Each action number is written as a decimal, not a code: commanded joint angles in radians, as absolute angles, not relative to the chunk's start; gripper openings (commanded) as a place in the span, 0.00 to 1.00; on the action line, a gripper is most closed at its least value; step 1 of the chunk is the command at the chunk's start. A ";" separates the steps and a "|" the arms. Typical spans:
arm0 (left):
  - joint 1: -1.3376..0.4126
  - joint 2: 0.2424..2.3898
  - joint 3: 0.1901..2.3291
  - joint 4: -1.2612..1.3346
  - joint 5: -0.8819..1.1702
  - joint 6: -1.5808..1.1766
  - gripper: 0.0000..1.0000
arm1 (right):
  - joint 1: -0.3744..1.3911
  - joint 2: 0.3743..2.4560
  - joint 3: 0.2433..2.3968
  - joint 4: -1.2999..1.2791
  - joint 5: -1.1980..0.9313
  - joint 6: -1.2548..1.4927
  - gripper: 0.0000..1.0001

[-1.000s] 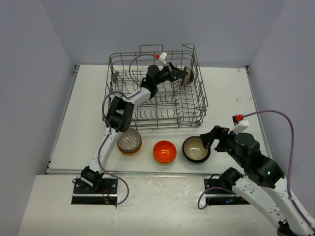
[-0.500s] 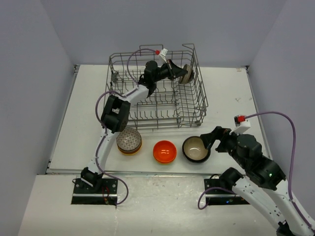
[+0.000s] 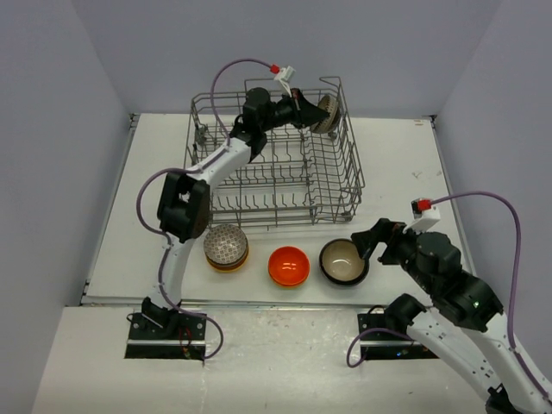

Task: Unload the bowls from the dish rack

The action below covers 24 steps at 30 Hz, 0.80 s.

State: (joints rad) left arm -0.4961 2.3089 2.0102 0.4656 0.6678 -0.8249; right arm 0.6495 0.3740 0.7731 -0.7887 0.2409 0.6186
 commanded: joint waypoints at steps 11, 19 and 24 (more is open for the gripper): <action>-0.587 1.559 1.398 0.291 0.424 -0.327 0.00 | 0.653 0.742 1.198 -0.784 0.218 0.496 0.99; -0.828 1.220 1.054 0.196 0.118 -0.104 0.00 | 0.653 1.095 1.613 -0.951 0.121 0.402 0.86; -0.929 1.125 0.968 0.112 0.017 -0.036 0.00 | 0.653 1.250 1.741 -1.084 0.133 0.371 0.67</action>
State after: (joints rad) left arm -0.9012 1.1938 0.9775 0.0772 0.1600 -0.1471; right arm 0.6495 1.1942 1.6806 -0.9447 0.1532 0.4191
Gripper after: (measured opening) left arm 0.027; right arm 0.698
